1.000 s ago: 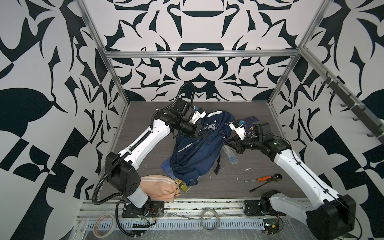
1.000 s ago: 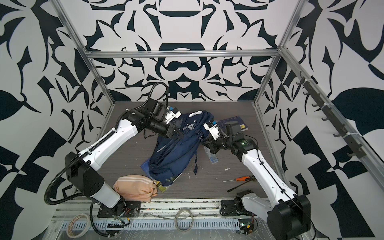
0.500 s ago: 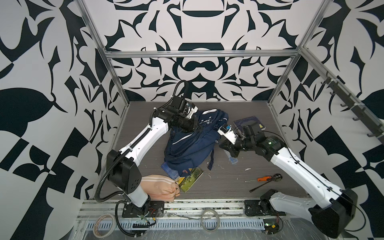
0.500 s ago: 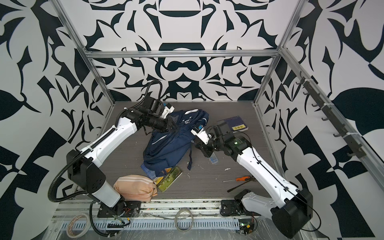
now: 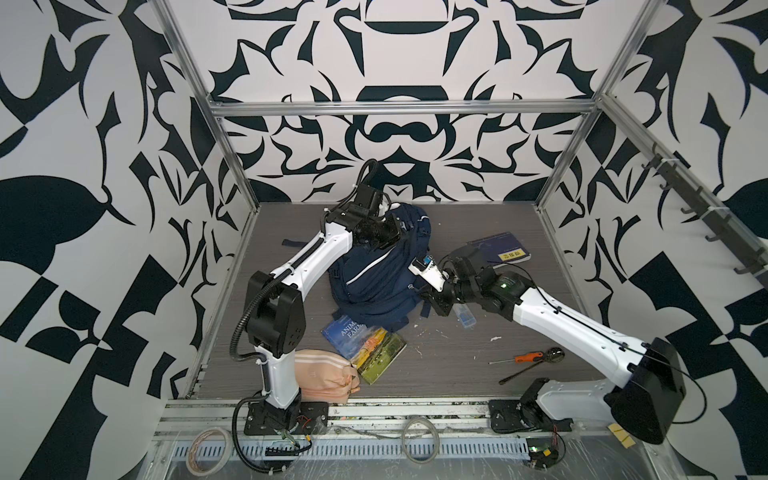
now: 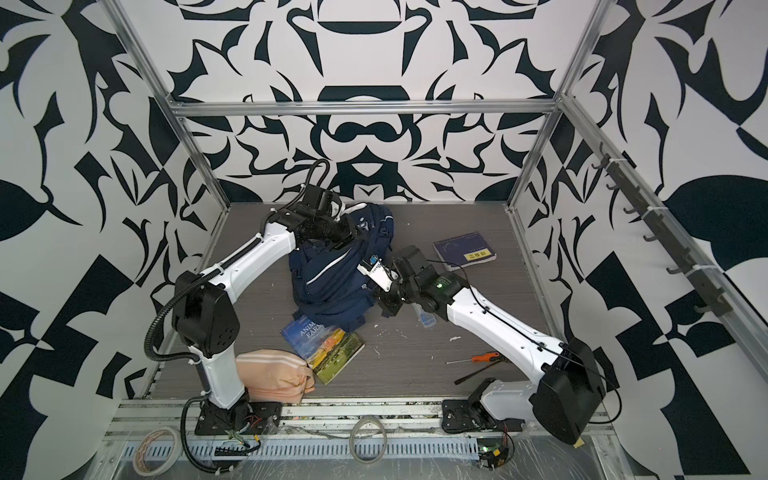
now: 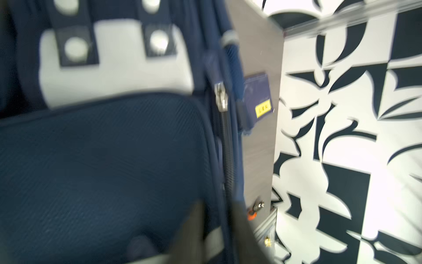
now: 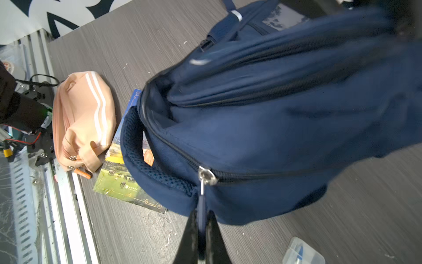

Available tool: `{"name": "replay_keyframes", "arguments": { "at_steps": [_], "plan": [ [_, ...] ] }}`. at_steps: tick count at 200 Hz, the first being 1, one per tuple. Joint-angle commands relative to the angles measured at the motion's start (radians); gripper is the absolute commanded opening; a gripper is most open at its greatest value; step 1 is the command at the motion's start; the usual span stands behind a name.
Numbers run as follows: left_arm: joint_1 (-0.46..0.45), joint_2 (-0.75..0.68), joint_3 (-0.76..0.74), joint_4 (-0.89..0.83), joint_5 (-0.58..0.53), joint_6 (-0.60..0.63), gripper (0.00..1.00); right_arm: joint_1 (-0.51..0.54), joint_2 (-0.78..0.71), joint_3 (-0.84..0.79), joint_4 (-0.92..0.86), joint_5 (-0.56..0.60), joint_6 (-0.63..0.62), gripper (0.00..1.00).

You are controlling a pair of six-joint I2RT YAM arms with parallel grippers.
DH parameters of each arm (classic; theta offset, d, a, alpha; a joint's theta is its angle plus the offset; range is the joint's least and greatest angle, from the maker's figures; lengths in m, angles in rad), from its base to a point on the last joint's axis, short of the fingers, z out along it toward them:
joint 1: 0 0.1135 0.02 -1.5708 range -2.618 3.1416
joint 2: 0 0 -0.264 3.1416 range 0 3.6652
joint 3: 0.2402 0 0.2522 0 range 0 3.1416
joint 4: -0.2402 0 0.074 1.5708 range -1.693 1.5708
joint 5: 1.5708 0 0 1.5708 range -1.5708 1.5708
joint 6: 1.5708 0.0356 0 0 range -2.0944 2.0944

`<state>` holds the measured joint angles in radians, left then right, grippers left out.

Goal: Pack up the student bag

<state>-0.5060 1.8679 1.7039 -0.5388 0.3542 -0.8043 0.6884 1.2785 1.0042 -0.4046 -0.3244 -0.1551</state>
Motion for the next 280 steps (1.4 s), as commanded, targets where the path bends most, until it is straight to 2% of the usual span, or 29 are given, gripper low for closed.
{"name": "replay_keyframes", "arguments": {
  "at_steps": [1,8,22,53,72,98,144,181,196,217,261,280],
  "plan": [
    [0.038,-0.076,0.029,0.014,-0.043,0.163,0.83,-0.044,-0.053,-0.033,0.061,-0.046,0.086,0.00],
    [0.050,-0.108,0.001,-0.015,-0.040,0.227,0.92,-0.066,-0.054,-0.039,0.056,-0.045,0.092,0.00],
    [0.073,-0.177,-0.059,-0.079,-0.035,0.369,1.00,-0.111,-0.046,-0.037,0.041,-0.063,0.094,0.00],
    [0.070,-0.239,-0.133,-0.257,0.085,0.727,0.99,-0.200,-0.016,-0.012,0.033,-0.133,0.083,0.00],
    [0.049,-0.247,-0.194,-0.286,0.054,0.856,0.99,-0.245,0.011,0.000,0.026,-0.191,0.074,0.00],
    [0.015,-0.208,-0.199,-0.235,0.019,0.897,1.00,-0.276,0.063,0.045,-0.032,-0.240,0.040,0.00],
    [-0.083,0.008,-0.072,-0.231,-0.040,0.953,1.00,-0.312,0.079,0.052,-0.030,-0.235,0.028,0.00],
    [-0.096,0.088,-0.073,-0.227,-0.070,0.967,0.92,-0.321,0.092,0.068,-0.034,-0.218,0.009,0.00],
    [-0.103,0.112,-0.072,-0.222,-0.114,0.972,0.86,-0.326,0.089,0.068,-0.035,-0.214,0.009,0.00],
    [-0.113,0.140,-0.064,-0.209,-0.193,0.968,0.66,-0.331,0.078,0.055,-0.033,-0.210,0.009,0.00],
    [-0.111,0.115,-0.033,-0.197,-0.099,0.897,0.00,-0.333,0.072,0.049,-0.077,-0.140,-0.024,0.00],
    [-0.111,0.077,-0.033,-0.178,-0.048,0.849,0.00,-0.332,0.058,0.039,-0.085,-0.124,-0.043,0.00]
  ]
}}
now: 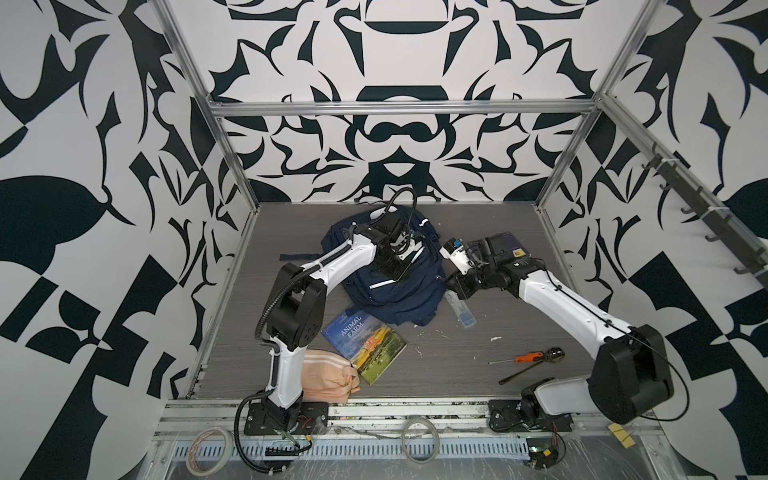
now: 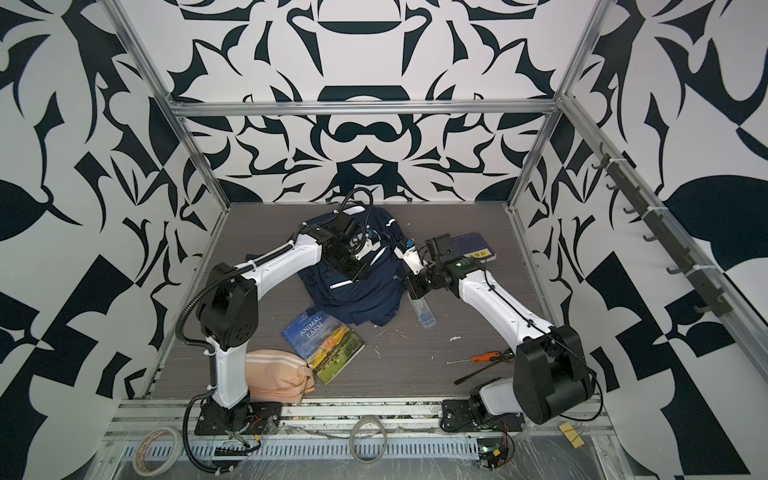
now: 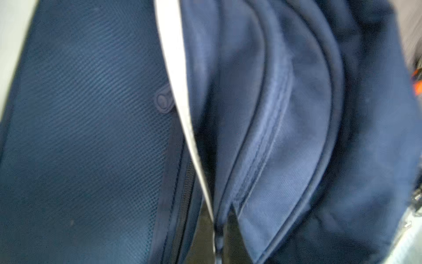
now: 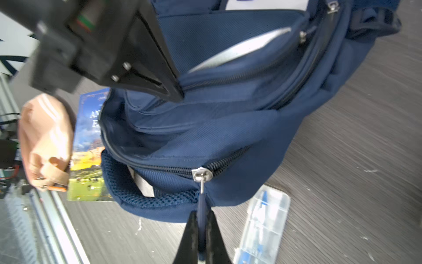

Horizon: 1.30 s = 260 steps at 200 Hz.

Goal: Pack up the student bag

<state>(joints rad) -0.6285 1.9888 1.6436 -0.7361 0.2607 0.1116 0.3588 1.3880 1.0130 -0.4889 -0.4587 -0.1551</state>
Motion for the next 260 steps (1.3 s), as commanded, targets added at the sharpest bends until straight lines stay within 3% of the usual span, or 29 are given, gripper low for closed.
{"name": "replay_keyframes", "arguments": {
  "at_steps": [1,23,66,100,126,149,173,210,260],
  "plan": [
    [0.012,-0.046,0.029,0.020,0.047,-0.069,0.00,-0.003,-0.052,0.030,-0.002,0.011,-0.044,0.00],
    [0.026,-0.072,0.085,0.001,0.086,-0.170,0.00,0.024,-0.086,0.014,-0.004,0.019,-0.100,0.00],
    [0.110,-0.074,0.221,-0.042,0.142,-0.525,0.00,0.166,-0.144,0.040,-0.056,0.172,-0.211,0.00],
    [0.146,-0.066,0.237,0.066,0.212,-0.771,0.00,0.310,-0.122,0.073,-0.080,0.312,-0.225,0.00],
    [0.148,-0.047,0.235,0.212,0.269,-0.943,0.00,0.383,-0.079,0.077,-0.015,0.383,-0.153,0.00],
    [0.149,-0.050,0.228,0.262,0.282,-1.018,0.00,0.392,-0.065,0.047,0.120,0.443,0.005,0.00],
    [0.153,-0.078,0.189,0.307,0.276,-1.088,0.00,0.408,-0.049,0.045,0.195,0.446,0.089,0.00],
    [0.163,-0.107,0.081,0.562,0.312,-1.370,0.00,0.436,0.009,0.080,0.249,0.439,0.062,0.00],
    [0.182,-0.081,0.240,0.534,0.255,-1.437,0.00,0.469,0.091,0.086,0.320,0.367,0.017,0.00]
  ]
}}
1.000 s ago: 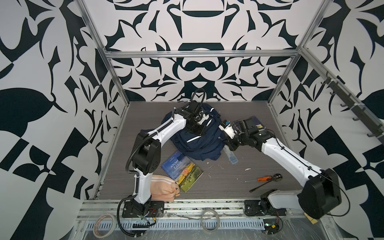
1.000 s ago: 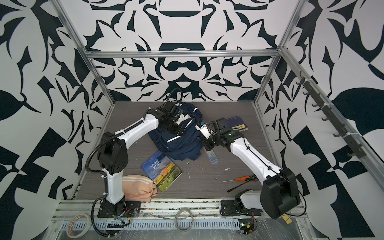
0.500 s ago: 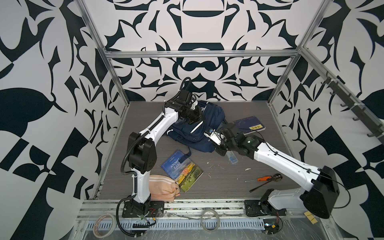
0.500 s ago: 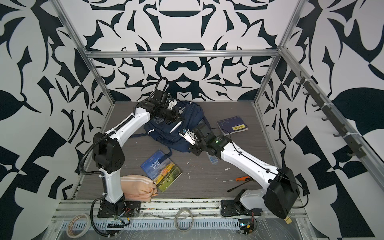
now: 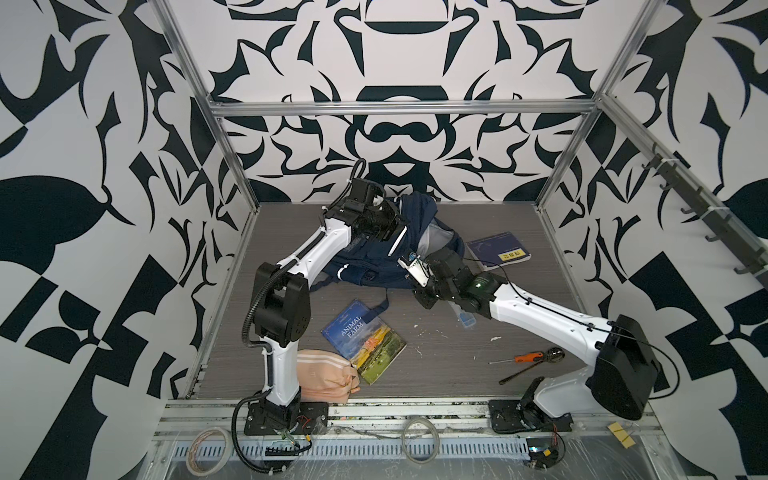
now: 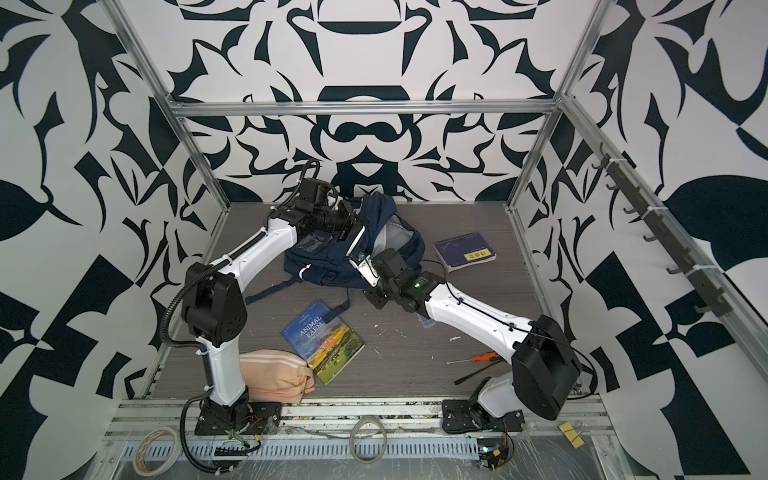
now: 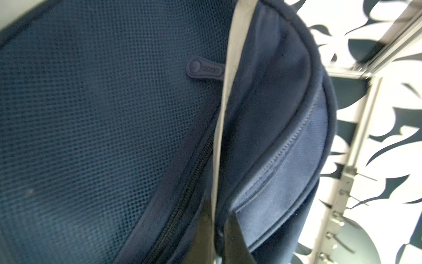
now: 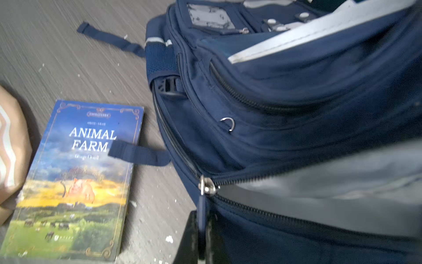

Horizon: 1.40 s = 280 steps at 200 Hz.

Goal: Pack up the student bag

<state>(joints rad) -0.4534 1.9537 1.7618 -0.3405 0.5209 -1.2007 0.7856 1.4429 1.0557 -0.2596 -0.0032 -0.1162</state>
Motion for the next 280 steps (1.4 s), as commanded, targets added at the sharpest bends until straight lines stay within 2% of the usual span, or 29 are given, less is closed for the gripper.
{"name": "replay_keyframes", "arguments": {
  "at_steps": [1,49,107,168,205,211,243,265,280],
  "plan": [
    [0.007,-0.046,0.122,0.141,-0.004,-0.128,0.00,0.043,0.038,0.044,0.092,-0.089,-0.022,0.00],
    [0.007,-0.093,0.106,0.215,-0.069,-0.235,0.00,0.076,0.115,0.076,0.209,-0.154,0.024,0.00],
    [0.000,-0.098,0.136,0.290,-0.114,-0.330,0.00,0.096,0.158,0.029,0.326,-0.129,0.086,0.00],
    [-0.011,-0.135,0.047,0.340,-0.137,-0.356,0.00,0.096,0.283,0.112,0.384,-0.212,0.102,0.00],
    [0.012,-0.154,-0.040,0.386,-0.153,-0.334,0.00,0.088,0.249,0.099,0.376,-0.217,0.105,0.00],
    [0.019,-0.151,-0.048,0.399,-0.149,-0.323,0.00,0.084,0.234,0.094,0.365,-0.219,0.110,0.04],
    [0.053,-0.105,-0.078,0.500,-0.102,-0.296,0.00,0.062,0.138,0.069,0.293,-0.232,0.148,0.38],
    [0.067,-0.070,-0.050,0.514,-0.070,-0.270,0.00,0.039,0.054,0.039,0.256,-0.231,0.183,0.78],
    [0.073,-0.046,0.028,0.387,-0.054,-0.157,0.00,0.011,-0.005,0.009,0.234,-0.232,0.222,0.82]
  ]
}}
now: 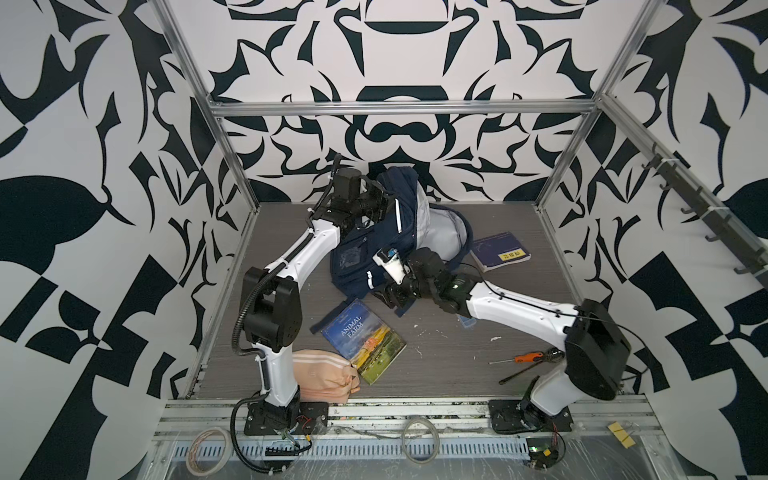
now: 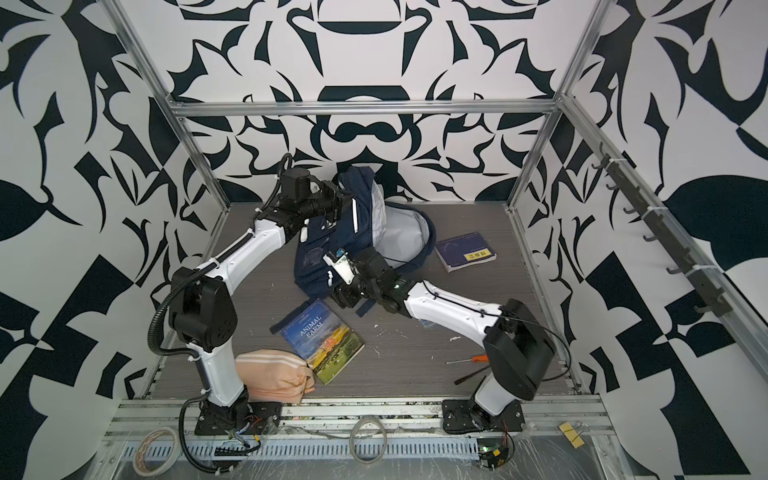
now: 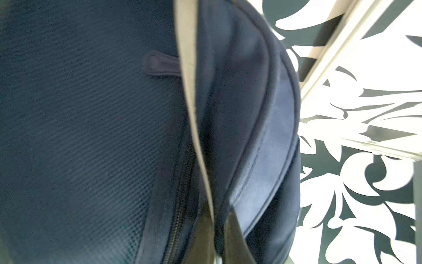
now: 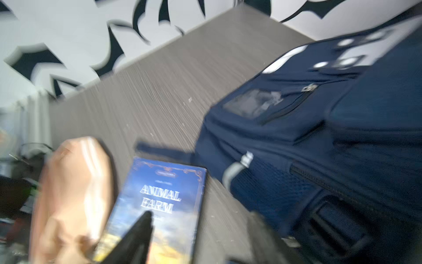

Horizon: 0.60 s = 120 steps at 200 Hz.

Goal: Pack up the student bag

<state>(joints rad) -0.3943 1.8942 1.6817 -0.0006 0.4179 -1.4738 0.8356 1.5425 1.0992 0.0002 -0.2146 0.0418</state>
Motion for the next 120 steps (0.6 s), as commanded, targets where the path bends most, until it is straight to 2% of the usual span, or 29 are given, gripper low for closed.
{"name": "replay_keyframes", "arguments": {
  "at_steps": [1,34,61,83,120],
  "plan": [
    [0.015,0.015,0.113,0.038,0.050,0.125,0.00,-0.041,-0.109,-0.038,-0.026,-0.021,0.067,0.82],
    [0.028,0.062,0.179,-0.149,0.024,0.322,0.00,-0.121,-0.245,-0.145,-0.047,0.003,0.179,0.84],
    [0.029,0.152,0.222,-0.176,0.010,0.431,0.00,-0.164,-0.320,-0.174,-0.135,0.031,0.211,0.84],
    [0.004,0.233,0.277,-0.215,-0.030,0.575,0.00,-0.185,-0.347,-0.170,-0.184,0.035,0.209,0.84],
    [-0.018,0.322,0.273,-0.130,-0.036,0.606,0.00,-0.236,-0.361,-0.168,-0.219,0.044,0.247,0.84]
  ]
}}
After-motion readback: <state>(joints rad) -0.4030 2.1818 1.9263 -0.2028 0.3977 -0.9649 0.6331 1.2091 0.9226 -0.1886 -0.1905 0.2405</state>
